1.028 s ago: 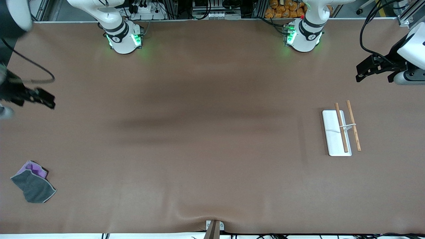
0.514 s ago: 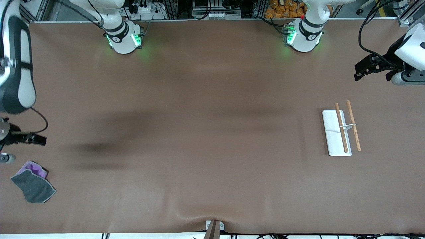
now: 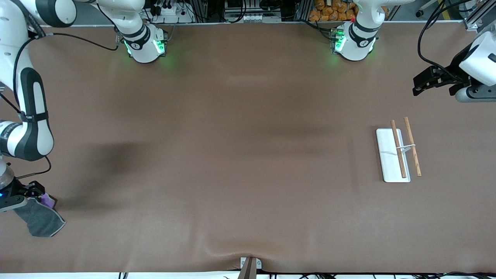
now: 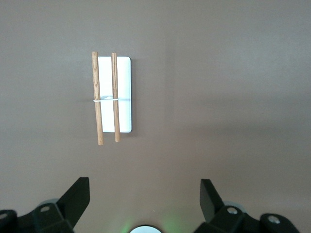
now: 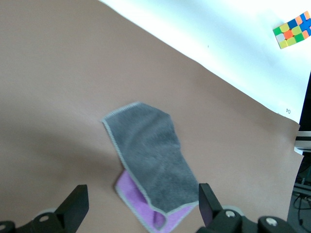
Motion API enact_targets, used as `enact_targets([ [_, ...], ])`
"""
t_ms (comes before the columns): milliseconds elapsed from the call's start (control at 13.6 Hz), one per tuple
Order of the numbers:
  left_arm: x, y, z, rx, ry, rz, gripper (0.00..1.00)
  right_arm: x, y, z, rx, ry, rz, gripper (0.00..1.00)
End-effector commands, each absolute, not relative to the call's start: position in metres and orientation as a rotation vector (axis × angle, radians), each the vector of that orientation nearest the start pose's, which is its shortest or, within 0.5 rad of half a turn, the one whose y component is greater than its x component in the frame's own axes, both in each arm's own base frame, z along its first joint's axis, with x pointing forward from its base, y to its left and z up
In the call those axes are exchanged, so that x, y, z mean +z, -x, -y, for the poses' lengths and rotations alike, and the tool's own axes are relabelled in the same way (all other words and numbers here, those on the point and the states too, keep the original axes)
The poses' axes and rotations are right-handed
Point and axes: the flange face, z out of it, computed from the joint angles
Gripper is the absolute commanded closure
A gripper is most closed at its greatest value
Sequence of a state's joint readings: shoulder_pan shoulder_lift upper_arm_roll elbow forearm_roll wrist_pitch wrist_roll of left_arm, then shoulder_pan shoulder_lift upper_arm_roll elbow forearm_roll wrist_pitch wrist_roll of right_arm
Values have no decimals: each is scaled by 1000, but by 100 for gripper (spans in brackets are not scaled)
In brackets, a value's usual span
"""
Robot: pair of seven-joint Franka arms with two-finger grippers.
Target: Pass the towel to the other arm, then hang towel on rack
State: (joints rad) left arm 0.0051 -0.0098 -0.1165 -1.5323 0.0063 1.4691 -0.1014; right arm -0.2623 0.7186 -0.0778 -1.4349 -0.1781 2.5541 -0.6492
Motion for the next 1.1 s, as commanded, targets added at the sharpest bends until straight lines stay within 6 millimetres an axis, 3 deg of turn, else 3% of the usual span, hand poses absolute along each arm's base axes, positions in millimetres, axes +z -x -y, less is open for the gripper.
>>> enact_targets([
  [0,629,-540,61,71,3129,8,0,309,-719,260,-458,3363,856,0],
  [73,622,-543,60,64,3132,10,0,301,-716,266,-433,3358,878,0],
  [294,573,-560,59,62,3134,14,0,276,-705,276,-365,3337,922,6],
  [514,536,-581,58,74,3140,18,0,256,-704,276,-400,3334,945,9],
  [881,510,-591,51,117,3141,40,0,205,-691,277,-641,3340,985,23],
  [1028,502,-598,54,78,3152,35,0,192,-688,284,-682,3344,1003,35],
])
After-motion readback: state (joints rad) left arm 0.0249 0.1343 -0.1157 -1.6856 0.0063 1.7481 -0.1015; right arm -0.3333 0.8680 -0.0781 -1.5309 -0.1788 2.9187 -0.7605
